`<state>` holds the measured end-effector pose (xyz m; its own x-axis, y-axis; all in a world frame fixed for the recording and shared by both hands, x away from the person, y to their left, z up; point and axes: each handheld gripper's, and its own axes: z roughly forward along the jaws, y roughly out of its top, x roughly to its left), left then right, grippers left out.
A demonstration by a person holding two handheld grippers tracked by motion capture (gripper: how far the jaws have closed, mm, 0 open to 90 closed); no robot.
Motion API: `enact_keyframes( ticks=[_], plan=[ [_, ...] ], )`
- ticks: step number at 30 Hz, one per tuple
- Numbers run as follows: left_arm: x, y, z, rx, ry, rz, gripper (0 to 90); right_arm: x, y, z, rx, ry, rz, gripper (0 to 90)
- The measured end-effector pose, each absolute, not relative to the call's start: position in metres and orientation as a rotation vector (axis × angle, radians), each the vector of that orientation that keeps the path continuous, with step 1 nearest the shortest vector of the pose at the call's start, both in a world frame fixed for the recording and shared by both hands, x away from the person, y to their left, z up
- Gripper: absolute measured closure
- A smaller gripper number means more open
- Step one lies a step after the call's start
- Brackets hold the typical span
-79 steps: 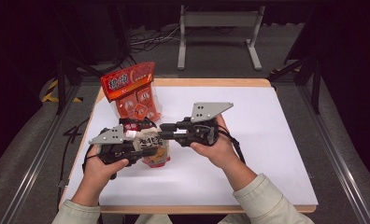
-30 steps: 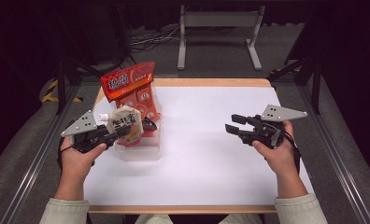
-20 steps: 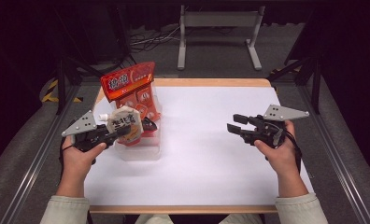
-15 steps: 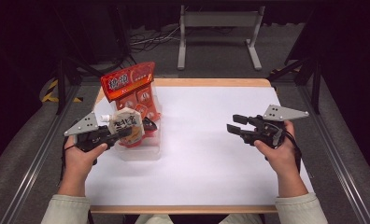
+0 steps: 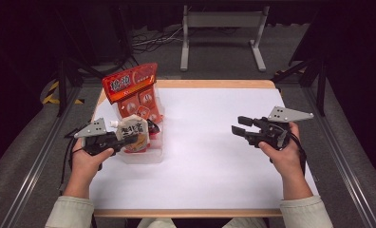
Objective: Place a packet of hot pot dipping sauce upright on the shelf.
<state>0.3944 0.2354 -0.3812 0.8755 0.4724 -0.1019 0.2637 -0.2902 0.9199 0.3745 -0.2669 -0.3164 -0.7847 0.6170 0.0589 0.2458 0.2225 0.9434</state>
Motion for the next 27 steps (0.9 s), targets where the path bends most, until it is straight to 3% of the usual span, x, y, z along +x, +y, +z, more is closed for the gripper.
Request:
enact_keyframes(
  ticks=[27],
  plan=[
    [0.397,0.228,-0.399,2.014,0.625,0.178,82.7,0.376,-0.267,-0.32,0.815,2.182,1.6,52.0]
  ],
)
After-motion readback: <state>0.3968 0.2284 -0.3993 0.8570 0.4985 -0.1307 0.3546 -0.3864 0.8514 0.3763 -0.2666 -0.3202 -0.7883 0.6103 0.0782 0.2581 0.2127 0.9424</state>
